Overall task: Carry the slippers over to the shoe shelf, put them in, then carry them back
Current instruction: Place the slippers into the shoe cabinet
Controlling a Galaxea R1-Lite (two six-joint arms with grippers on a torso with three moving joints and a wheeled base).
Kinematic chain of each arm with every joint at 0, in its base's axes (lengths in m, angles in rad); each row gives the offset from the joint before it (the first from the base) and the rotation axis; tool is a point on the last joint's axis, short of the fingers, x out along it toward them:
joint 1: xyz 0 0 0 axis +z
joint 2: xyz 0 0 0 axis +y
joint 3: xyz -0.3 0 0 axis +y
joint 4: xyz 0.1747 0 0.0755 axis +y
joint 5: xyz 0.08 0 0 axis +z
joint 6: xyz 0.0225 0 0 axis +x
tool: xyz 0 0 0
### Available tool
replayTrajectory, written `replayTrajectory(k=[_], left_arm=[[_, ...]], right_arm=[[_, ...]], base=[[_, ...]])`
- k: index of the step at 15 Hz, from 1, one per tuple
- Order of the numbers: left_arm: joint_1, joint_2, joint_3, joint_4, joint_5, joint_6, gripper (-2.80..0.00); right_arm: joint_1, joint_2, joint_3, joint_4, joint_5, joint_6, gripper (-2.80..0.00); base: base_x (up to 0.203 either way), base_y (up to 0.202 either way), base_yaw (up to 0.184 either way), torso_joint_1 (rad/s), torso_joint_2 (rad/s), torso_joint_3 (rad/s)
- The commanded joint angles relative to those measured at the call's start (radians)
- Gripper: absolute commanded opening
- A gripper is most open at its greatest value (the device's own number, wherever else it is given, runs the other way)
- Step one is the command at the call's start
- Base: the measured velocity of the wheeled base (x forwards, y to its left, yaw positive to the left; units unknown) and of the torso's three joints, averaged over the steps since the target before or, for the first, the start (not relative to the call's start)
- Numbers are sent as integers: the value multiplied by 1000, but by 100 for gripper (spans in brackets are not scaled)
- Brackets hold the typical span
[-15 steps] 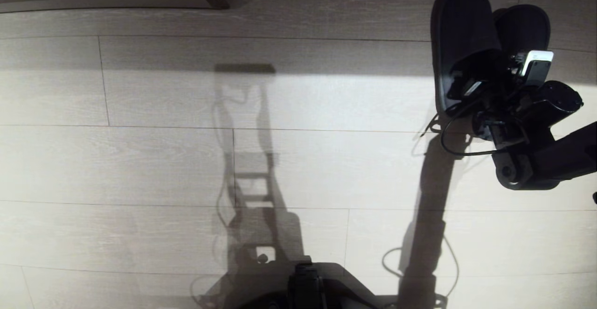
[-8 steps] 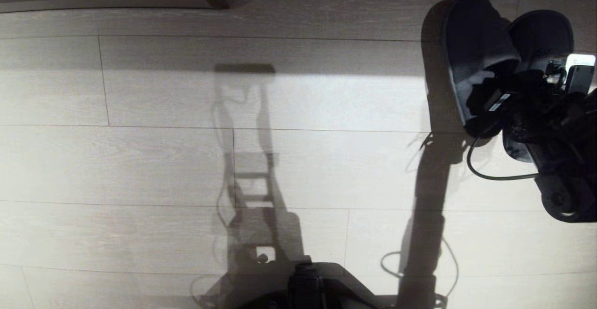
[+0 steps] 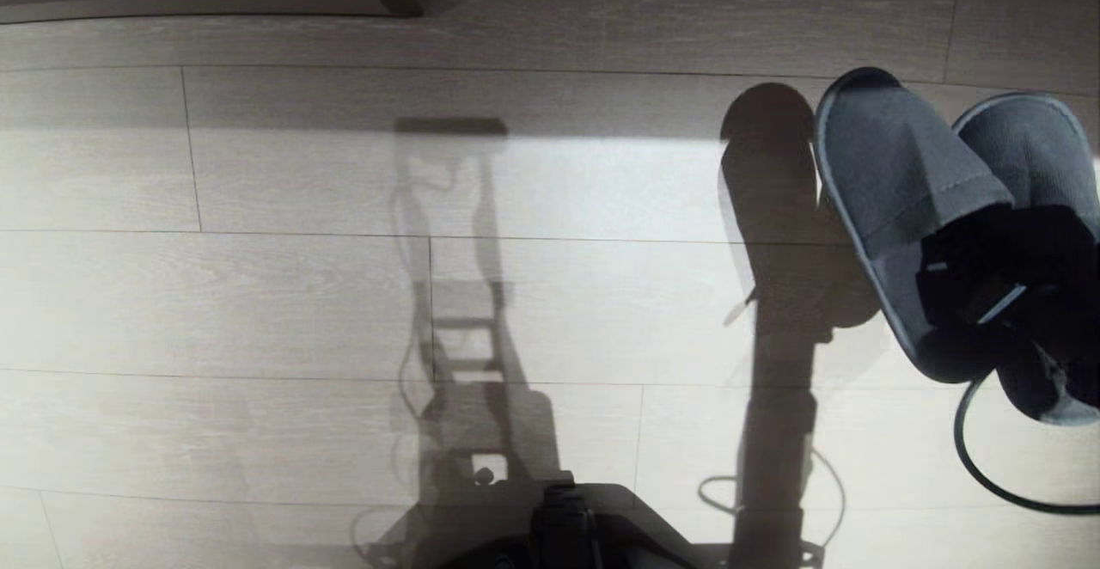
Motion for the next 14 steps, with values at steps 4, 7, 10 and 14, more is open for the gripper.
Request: replayTrajectory(k=[4, 7, 10, 14], left_arm=[[0, 0, 0, -1, 0, 0, -280], [0, 0, 0, -1, 0, 0, -280], [0, 0, 0, -1, 0, 0, -280], [0, 0, 0, -1, 0, 0, -280]], right_arm=[[8, -306, 256, 41, 10, -3, -280], [19, -458, 312, 124, 13, -5, -280], [47, -653, 319, 271, 21, -14, -280], [86, -935, 322, 487, 24, -26, -280]], base=[[0, 0, 0, 0, 0, 0], [0, 0, 0, 0, 0, 0], [0, 0, 0, 0, 0, 0], [0, 0, 0, 0, 0, 0]])
